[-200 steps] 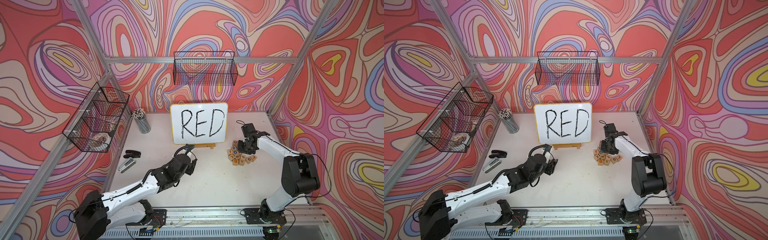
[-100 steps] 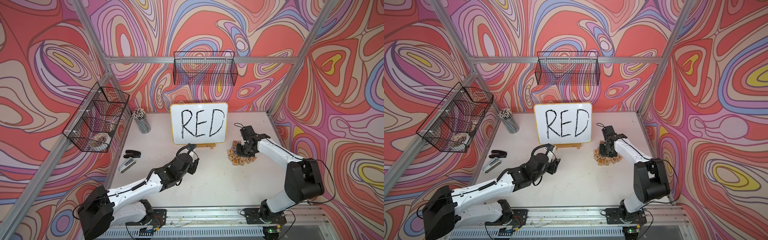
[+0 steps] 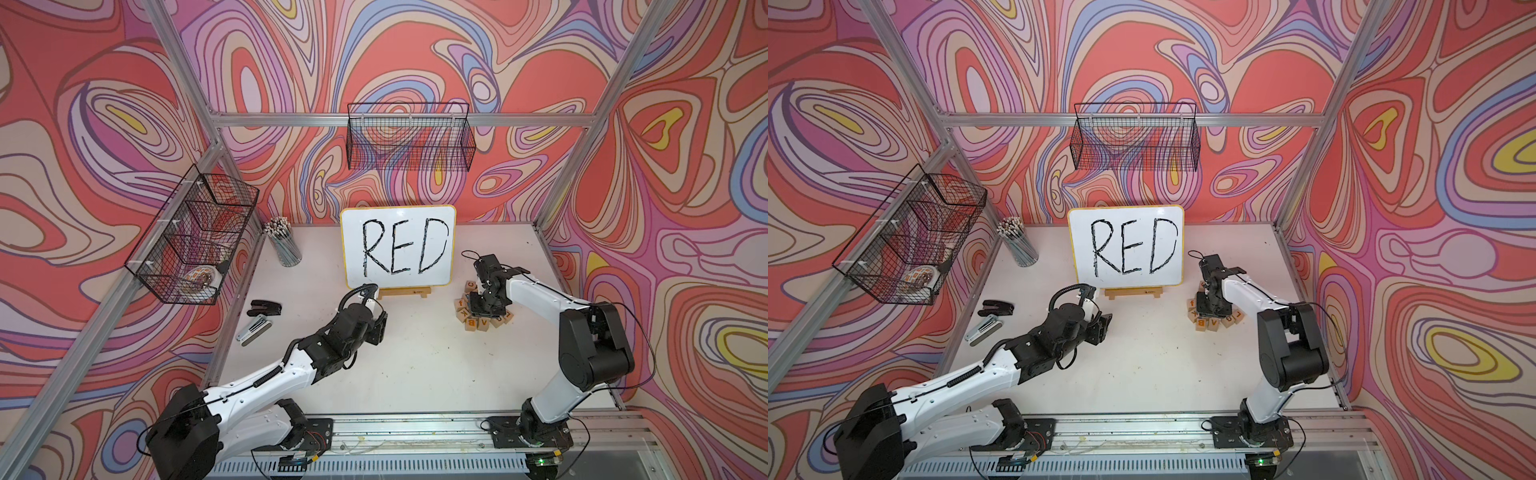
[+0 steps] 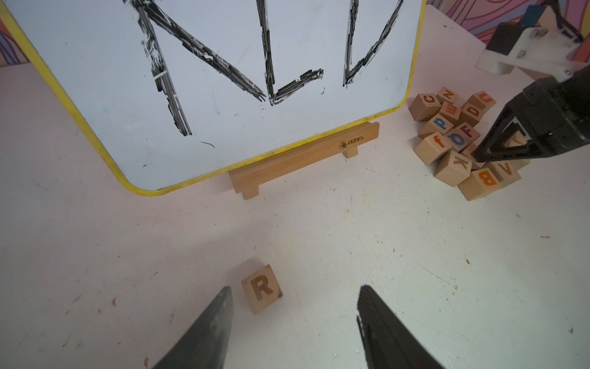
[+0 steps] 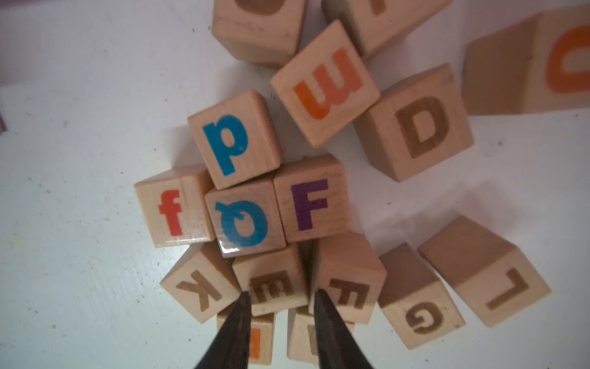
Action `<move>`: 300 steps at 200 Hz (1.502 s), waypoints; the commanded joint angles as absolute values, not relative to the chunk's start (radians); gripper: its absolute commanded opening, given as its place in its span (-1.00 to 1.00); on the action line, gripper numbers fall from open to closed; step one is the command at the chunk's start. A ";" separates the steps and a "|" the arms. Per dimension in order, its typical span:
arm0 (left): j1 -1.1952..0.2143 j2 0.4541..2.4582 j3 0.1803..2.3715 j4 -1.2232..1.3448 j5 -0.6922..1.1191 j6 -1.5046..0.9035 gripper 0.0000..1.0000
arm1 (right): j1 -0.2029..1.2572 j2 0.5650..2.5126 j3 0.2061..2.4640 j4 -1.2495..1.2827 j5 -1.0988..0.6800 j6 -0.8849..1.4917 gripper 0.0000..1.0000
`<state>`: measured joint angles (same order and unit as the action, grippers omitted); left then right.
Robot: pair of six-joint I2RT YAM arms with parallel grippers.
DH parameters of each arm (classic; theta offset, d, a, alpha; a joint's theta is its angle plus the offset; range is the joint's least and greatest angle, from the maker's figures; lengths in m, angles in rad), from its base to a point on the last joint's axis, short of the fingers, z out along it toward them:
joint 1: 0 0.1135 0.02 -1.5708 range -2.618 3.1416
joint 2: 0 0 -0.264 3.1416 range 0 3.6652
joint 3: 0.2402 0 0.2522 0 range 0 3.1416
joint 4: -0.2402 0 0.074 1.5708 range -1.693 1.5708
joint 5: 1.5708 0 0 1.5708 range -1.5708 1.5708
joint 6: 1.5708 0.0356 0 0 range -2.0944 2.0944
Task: Assemble the uppercase word "red" with letter blocks
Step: Pick up the letter block from the center of the board.
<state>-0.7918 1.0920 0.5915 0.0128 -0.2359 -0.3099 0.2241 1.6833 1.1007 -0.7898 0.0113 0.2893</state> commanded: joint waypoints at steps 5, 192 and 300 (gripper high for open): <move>-0.782 1.064 0.570 0.003 -0.236 -0.324 0.29 | 0.229 1.716 1.132 -0.792 0.045 0.270 -0.26; -0.759 1.062 0.571 -0.005 -0.235 -0.310 0.30 | 0.270 1.762 1.137 -0.808 0.086 0.285 -0.21; -0.756 1.033 0.560 -0.018 -0.242 -0.308 0.29 | 0.270 1.797 1.117 -0.773 0.083 0.336 -0.16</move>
